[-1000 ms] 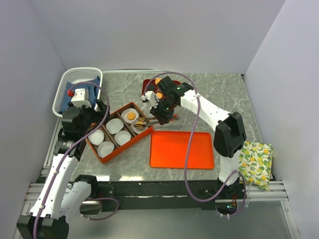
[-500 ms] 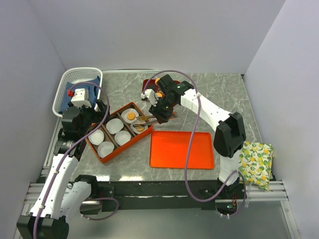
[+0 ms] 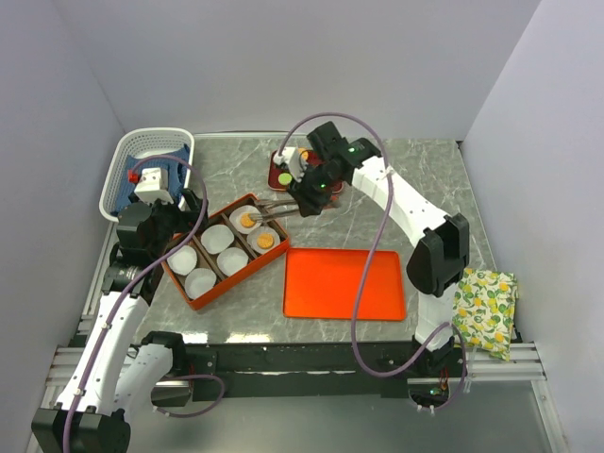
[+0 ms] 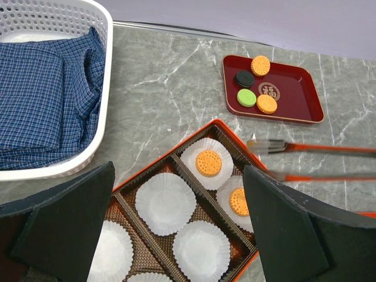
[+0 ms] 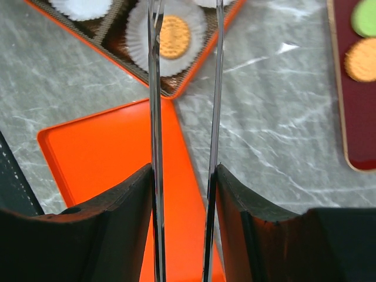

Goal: Pack the cookies

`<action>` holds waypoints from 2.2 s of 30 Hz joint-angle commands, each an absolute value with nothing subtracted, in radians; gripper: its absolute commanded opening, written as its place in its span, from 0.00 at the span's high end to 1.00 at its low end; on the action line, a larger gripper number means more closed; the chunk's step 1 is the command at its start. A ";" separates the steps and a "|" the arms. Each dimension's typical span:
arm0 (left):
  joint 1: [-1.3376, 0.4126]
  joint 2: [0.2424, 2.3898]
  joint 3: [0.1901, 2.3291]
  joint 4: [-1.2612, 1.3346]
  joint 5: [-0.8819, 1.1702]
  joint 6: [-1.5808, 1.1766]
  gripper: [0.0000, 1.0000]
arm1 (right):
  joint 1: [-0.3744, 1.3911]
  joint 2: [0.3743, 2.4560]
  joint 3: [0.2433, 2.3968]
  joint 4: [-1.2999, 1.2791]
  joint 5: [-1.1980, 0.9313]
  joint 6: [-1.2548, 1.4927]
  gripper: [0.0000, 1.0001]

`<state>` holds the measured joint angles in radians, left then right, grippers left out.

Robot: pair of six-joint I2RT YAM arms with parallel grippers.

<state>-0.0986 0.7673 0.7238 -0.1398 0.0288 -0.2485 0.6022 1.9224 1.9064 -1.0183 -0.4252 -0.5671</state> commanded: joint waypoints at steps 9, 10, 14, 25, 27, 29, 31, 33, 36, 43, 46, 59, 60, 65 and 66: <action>-0.097 0.758 0.732 -0.114 0.038 -0.236 0.04 | 0.378 1.948 2.016 -0.960 -0.408 -0.421 0.50; -0.097 0.759 0.732 -0.112 0.038 -0.236 0.04 | 0.370 1.957 2.022 -0.948 -0.396 -0.407 0.50; -0.097 0.761 0.732 -0.115 0.037 -0.236 0.04 | 0.353 2.041 2.077 -0.907 -0.318 -0.351 0.49; -0.097 0.775 0.732 -0.115 0.026 -0.233 0.04 | 0.325 2.190 2.224 -0.821 -0.167 -0.253 0.50; -0.097 0.779 0.732 -0.117 0.026 -0.232 0.04 | 0.324 2.212 2.232 -0.805 -0.169 -0.249 0.50; -0.097 0.782 0.733 -0.117 0.026 -0.232 0.04 | 0.324 2.233 2.241 -0.790 -0.166 -0.239 0.49; -0.097 0.784 0.732 -0.118 0.023 -0.230 0.04 | 0.325 2.249 2.250 -0.784 -0.167 -0.238 0.50; -0.097 0.787 0.732 -0.118 0.021 -0.230 0.04 | 0.325 2.270 2.269 -0.781 -0.166 -0.235 0.50; -0.097 0.793 0.733 -0.118 0.020 -0.230 0.04 | 0.325 2.287 2.275 -0.772 -0.166 -0.233 0.49; -0.097 0.802 0.733 -0.118 0.021 -0.227 0.04 | 0.325 2.316 2.293 -0.765 -0.170 -0.227 0.49; -0.097 0.804 0.733 -0.118 0.021 -0.227 0.03 | 0.325 2.325 2.296 -0.765 -0.170 -0.226 0.49; -0.097 0.808 0.735 -0.118 0.023 -0.227 0.04 | 0.354 2.353 2.299 -0.747 -0.130 -0.229 0.49; -0.097 0.807 0.735 -0.118 0.025 -0.227 0.04 | 0.354 2.353 2.301 -0.746 -0.130 -0.229 0.49; -0.098 0.807 0.736 -0.118 0.025 -0.227 0.04 | 0.367 2.358 2.304 -0.741 -0.126 -0.229 0.49; -0.097 0.807 0.736 -0.118 0.025 -0.227 0.04 | 0.370 2.359 2.303 -0.739 -0.124 -0.227 0.49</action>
<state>-0.0986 0.8108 0.7238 -0.1417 0.0280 -0.2478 0.3542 2.3608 2.2532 -0.7925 -0.1417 -0.2317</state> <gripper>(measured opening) 0.967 0.514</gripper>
